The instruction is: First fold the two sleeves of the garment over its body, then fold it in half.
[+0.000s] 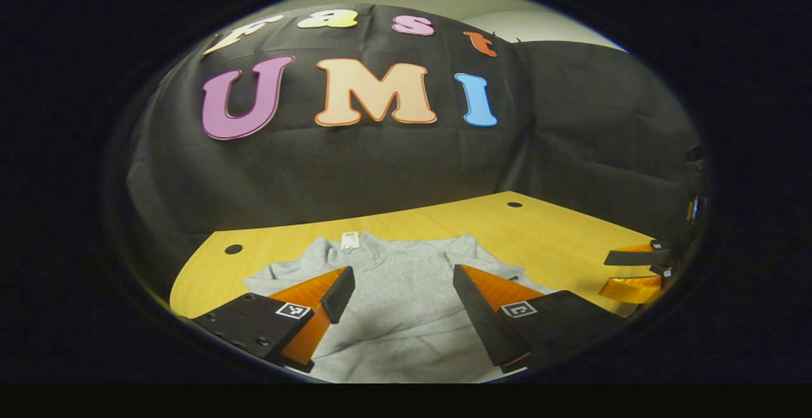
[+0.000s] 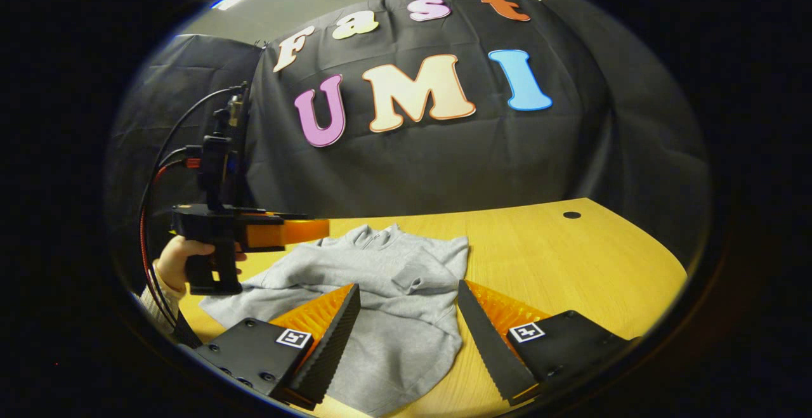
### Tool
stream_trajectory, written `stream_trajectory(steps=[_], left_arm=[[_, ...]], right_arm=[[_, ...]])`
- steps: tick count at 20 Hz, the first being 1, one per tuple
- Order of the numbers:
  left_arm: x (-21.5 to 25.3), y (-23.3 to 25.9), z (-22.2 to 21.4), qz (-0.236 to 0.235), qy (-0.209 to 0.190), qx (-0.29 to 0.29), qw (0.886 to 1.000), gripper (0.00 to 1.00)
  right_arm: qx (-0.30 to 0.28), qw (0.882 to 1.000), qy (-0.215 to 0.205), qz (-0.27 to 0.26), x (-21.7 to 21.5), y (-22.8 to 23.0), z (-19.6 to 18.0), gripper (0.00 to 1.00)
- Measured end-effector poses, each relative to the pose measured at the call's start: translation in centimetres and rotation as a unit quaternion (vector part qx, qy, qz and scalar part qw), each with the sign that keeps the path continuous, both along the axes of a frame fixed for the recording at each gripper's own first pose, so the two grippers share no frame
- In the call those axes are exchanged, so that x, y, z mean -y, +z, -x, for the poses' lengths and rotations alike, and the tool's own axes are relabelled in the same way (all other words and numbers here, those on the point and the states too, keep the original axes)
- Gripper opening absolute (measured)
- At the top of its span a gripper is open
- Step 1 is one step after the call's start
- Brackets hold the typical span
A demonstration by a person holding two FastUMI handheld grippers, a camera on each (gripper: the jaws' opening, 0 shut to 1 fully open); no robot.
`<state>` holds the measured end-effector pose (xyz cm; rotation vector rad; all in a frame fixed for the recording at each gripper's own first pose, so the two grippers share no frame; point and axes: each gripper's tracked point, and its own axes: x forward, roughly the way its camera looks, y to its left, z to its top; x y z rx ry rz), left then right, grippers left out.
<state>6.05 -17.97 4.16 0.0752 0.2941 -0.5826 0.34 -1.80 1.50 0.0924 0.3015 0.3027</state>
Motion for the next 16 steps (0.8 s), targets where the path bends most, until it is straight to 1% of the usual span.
stream_trajectory(steps=[4, 8, 12, 16], left_arm=[[-6.5, -1.2, 4.0, -0.012, 0.024, -0.013, 1.0, 0.93], [-11.6, -3.5, 7.9, -0.03, 0.05, -0.045, 0.997, 0.93], [-14.9, -6.4, 11.3, -0.038, 0.069, -0.082, 0.994, 0.93], [-16.5, -9.4, 14.3, -0.039, 0.075, -0.119, 0.989, 0.93]], right_arm=[[-0.021, 0.999, 0.013, 0.036, -0.7, -1.7, 2.2, 0.97], [-0.045, 0.998, 0.025, 0.045, -1.7, -3.2, 3.9, 0.97], [-0.073, 0.994, 0.036, 0.075, -2.3, -5.6, 5.4, 0.97], [-0.103, 0.99, 0.049, 0.087, -2.8, -7.5, 6.8, 0.97]])
